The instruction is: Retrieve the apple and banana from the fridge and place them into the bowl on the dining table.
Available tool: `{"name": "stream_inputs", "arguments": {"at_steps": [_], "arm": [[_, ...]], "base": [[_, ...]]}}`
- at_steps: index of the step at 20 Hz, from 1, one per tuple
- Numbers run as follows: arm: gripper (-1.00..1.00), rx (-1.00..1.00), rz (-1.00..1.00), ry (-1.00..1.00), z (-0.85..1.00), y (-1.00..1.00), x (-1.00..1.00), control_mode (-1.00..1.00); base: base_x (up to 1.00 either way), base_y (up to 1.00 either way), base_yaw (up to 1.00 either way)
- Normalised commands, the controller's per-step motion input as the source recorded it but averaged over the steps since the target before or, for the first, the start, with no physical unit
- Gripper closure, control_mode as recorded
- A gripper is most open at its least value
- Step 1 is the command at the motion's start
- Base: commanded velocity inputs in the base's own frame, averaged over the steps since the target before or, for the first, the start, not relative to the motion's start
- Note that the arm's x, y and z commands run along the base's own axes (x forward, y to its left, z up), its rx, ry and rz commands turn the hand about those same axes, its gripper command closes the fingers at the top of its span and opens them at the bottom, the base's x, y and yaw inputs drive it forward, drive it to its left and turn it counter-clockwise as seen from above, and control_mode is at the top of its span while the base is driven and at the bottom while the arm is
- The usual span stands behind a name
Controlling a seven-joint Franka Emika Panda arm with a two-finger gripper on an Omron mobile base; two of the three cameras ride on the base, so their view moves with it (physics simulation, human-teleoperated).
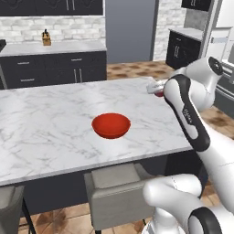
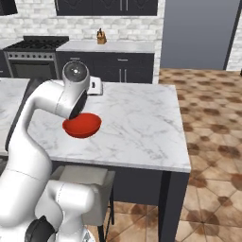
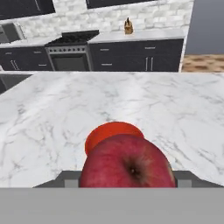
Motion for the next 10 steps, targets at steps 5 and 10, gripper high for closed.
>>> {"name": "stream_inputs", "arguments": {"at_steps": [5, 10], "arm": [[1.00, 0.00, 0.00, 0.25, -0.77, 0.42, 0.47, -1.00], [1.00, 0.00, 0.00, 0.23, -0.76, 0.47, 0.42, -1.00]], "base": [[0.00, 0.00, 0.00], [0.00, 0.00, 0.00]]}}
